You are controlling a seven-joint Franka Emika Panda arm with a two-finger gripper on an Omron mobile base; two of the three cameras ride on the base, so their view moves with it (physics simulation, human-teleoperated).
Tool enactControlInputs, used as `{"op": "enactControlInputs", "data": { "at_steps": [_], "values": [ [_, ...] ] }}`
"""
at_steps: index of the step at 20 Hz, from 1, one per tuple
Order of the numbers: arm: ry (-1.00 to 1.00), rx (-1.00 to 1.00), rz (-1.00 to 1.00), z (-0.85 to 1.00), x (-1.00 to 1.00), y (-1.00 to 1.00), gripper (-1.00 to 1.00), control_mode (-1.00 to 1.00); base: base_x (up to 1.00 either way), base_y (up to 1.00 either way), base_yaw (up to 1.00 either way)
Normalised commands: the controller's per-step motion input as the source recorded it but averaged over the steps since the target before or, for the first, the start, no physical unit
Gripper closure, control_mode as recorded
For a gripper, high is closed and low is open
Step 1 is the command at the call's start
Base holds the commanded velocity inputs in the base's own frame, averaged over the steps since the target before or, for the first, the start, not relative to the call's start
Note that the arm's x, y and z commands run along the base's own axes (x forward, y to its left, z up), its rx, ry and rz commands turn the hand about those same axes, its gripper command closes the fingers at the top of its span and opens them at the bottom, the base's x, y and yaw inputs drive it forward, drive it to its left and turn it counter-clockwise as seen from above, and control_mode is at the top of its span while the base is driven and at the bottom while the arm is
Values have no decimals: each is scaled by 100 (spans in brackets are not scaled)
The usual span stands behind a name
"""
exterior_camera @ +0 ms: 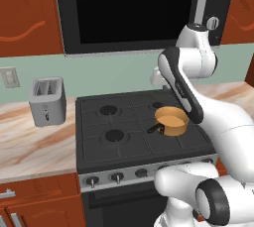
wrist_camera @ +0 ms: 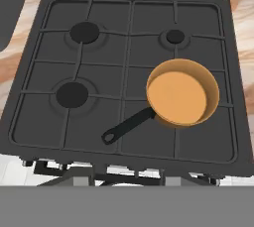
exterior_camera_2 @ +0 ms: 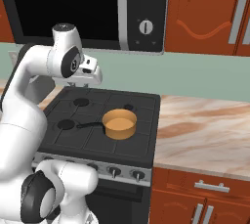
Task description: Turn on the front right burner of the stove.
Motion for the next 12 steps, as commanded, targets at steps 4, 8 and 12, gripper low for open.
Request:
{"op": "enactControlInputs", "data": {
  "at_steps": [4,8,12],
  "values": [
    [0,0,1,0,-15,3,-100,-100,0,0,0],
    [0,0,2,0,-35,24,-100,-100,0,0,0],
    [-1,0,0,0,-17,33,-100,-100,0,0,0]
  ]
}}
